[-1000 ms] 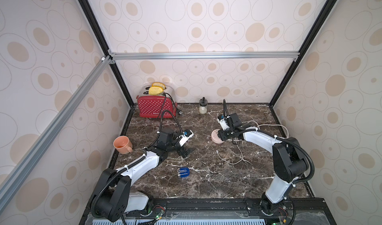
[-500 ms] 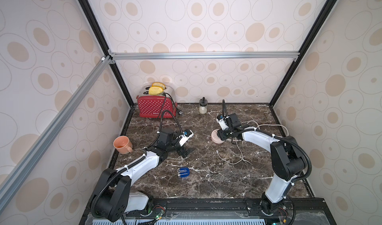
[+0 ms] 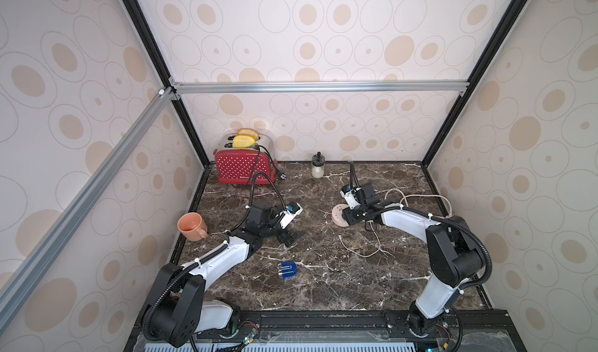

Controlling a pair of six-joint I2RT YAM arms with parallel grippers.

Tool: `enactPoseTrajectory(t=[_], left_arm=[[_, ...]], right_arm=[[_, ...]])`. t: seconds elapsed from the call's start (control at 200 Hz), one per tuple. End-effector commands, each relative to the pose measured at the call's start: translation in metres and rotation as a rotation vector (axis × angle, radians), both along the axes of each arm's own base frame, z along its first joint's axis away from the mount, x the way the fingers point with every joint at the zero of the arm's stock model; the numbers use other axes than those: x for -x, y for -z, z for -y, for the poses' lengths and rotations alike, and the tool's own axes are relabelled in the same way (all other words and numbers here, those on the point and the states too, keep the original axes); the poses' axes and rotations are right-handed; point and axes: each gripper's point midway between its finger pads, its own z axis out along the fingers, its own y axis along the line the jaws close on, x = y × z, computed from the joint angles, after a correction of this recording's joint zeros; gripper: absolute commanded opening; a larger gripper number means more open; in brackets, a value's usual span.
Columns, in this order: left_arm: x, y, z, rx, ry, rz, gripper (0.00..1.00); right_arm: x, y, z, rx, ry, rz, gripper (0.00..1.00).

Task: Charge the electric shaver
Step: Insert the plug into the socket.

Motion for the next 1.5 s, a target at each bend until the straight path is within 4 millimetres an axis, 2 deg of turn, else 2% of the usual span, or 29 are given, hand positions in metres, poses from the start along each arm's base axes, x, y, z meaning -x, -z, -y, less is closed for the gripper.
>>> enactPoseTrajectory(t=[0.0, 0.175, 0.356, 0.576, 0.806, 0.946, 1.042, 1.092, 1.277, 1.402, 1.492, 1.497], left_arm=[[-0.008, -0.016, 0.002, 0.024, -0.004, 0.034, 0.99], [-0.008, -0.017, 0.001, 0.022, -0.011, 0.037, 0.99], [-0.008, -0.016, -0.001, 0.020, -0.019, 0.041, 0.99], [-0.008, -0.014, -0.001, 0.019, -0.020, 0.034, 0.99], [-0.009, -0.016, 0.001, 0.024, -0.013, 0.027, 0.99], [-0.008, -0.015, 0.000, 0.019, -0.011, 0.022, 0.99], [-0.007, -0.014, -0.001, 0.013, -0.015, 0.022, 0.99], [-0.008, -0.015, -0.001, 0.012, -0.016, 0.023, 0.99], [-0.009, -0.020, -0.003, 0.017, -0.028, 0.031, 0.99], [-0.007, -0.024, -0.003, 0.020, -0.030, 0.041, 0.99], [-0.008, -0.029, -0.004, 0.035, -0.039, 0.055, 0.99], [-0.008, -0.029, -0.004, 0.035, -0.040, 0.056, 0.99]], right_arm=[[0.012, 0.019, 0.007, 0.027, -0.003, -0.065, 0.00], [0.010, 0.040, 0.007, 0.050, 0.027, -0.122, 0.00], [0.030, 0.070, 0.015, 0.044, 0.066, -0.198, 0.00], [0.049, 0.090, 0.029, 0.149, 0.048, -0.313, 0.00], [0.058, 0.108, 0.029, 0.192, 0.063, -0.454, 0.00], [0.068, 0.118, 0.032, 0.192, 0.073, -0.463, 0.00], [0.067, 0.109, 0.031, 0.162, 0.071, -0.416, 0.00], [0.063, 0.100, 0.028, 0.138, 0.065, -0.387, 0.05], [0.043, 0.050, 0.011, 0.038, 0.049, -0.275, 0.47], [0.032, 0.014, 0.001, -0.033, 0.044, -0.201, 0.65], [0.032, -0.006, -0.004, -0.070, 0.025, -0.171, 0.76], [0.032, -0.007, -0.004, -0.072, 0.024, -0.170, 0.80]])
